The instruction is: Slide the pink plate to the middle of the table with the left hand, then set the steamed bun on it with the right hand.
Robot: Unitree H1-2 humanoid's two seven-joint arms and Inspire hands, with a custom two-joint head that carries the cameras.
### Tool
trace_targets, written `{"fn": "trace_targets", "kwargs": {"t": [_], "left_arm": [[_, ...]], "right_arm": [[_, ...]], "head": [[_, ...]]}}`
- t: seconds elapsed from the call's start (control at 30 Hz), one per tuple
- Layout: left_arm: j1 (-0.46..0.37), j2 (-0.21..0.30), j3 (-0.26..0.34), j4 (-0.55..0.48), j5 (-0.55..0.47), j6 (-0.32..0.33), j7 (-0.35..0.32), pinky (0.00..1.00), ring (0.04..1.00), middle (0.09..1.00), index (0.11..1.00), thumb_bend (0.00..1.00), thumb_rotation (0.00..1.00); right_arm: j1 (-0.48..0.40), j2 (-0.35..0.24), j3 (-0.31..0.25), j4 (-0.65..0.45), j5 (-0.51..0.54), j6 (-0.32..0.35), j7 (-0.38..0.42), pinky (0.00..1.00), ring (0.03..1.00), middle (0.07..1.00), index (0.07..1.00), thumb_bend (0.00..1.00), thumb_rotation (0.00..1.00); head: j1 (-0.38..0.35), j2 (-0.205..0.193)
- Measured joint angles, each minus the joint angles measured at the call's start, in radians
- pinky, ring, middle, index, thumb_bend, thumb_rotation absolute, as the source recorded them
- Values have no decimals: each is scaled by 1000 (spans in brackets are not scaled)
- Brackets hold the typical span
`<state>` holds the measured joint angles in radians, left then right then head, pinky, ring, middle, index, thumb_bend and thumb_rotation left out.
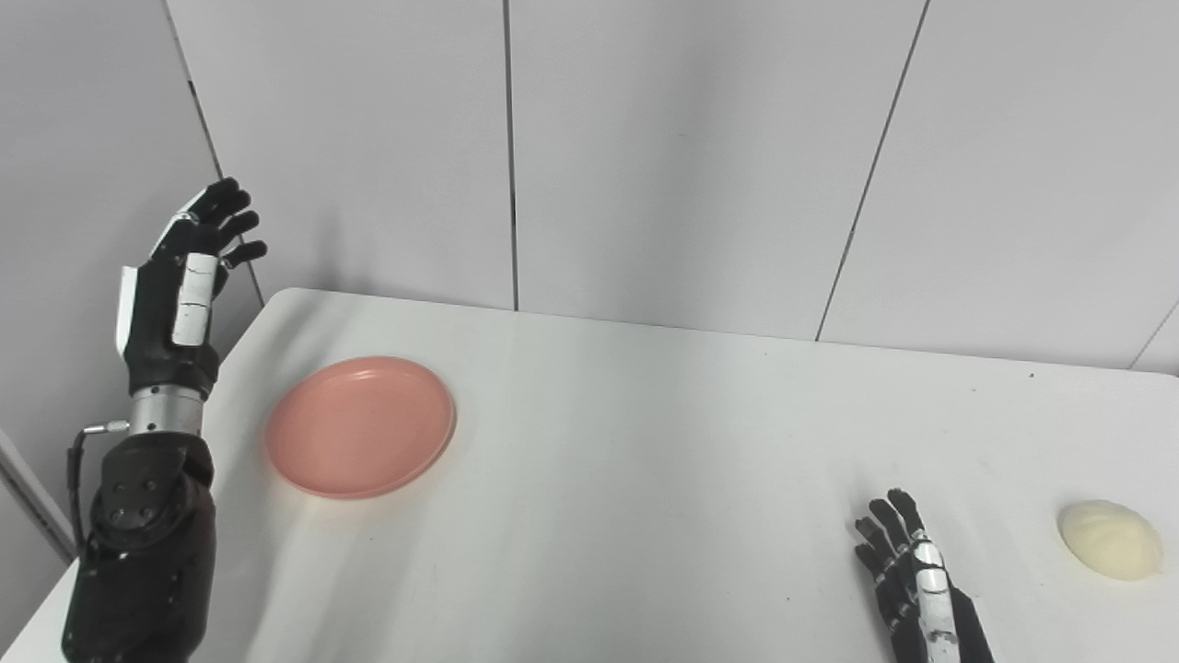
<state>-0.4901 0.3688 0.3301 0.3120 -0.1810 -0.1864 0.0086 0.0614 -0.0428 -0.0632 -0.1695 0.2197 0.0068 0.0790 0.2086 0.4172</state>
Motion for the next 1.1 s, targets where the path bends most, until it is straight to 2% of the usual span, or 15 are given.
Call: {"fn": "trace_targets", "kwargs": {"t": [0.2, 0.33, 0.47, 0.77, 0.83, 0.9, 1.1], "left_arm": [[-29, 20, 8, 159, -32, -10, -29, 678, 814, 849, 829, 932, 882], [-30, 14, 5, 235, -32, -18, -32, 674, 804, 837, 829, 932, 882], [-44, 5, 3, 326, -32, -38, -33, 696, 804, 834, 827, 974, 856], [-102, 0, 3, 523, -34, -60, -32, 678, 808, 850, 839, 958, 841], [-122, -5, 5, 576, -38, -73, -33, 731, 824, 855, 825, 949, 802], [-135, -9, 5, 614, -52, -93, -34, 759, 837, 864, 850, 957, 811], [-165, -6, -42, 685, -10, -148, -10, 734, 825, 847, 841, 950, 865]], "right_arm": [[0, 0, -4, 0, 4, 0, -1, 955, 919, 928, 922, 698, 888], [0, 0, -4, 0, 4, 0, -2, 953, 918, 927, 918, 696, 889], [3, 0, -5, -4, 4, 0, -3, 953, 917, 925, 912, 693, 893], [22, 3, -3, -25, 2, 4, -7, 955, 920, 927, 906, 684, 885], [23, 3, -3, -27, 4, 6, -8, 944, 915, 922, 902, 681, 887], [23, 3, -2, -28, 4, 7, -8, 939, 911, 919, 904, 683, 885], [25, 3, -2, -36, 3, 11, -11, 941, 910, 918, 897, 688, 884]], "head": [[-3, 5], [-5, 14], [-9, 21], [-21, 43], [-21, 46], [-21, 49], [-21, 55]]}}
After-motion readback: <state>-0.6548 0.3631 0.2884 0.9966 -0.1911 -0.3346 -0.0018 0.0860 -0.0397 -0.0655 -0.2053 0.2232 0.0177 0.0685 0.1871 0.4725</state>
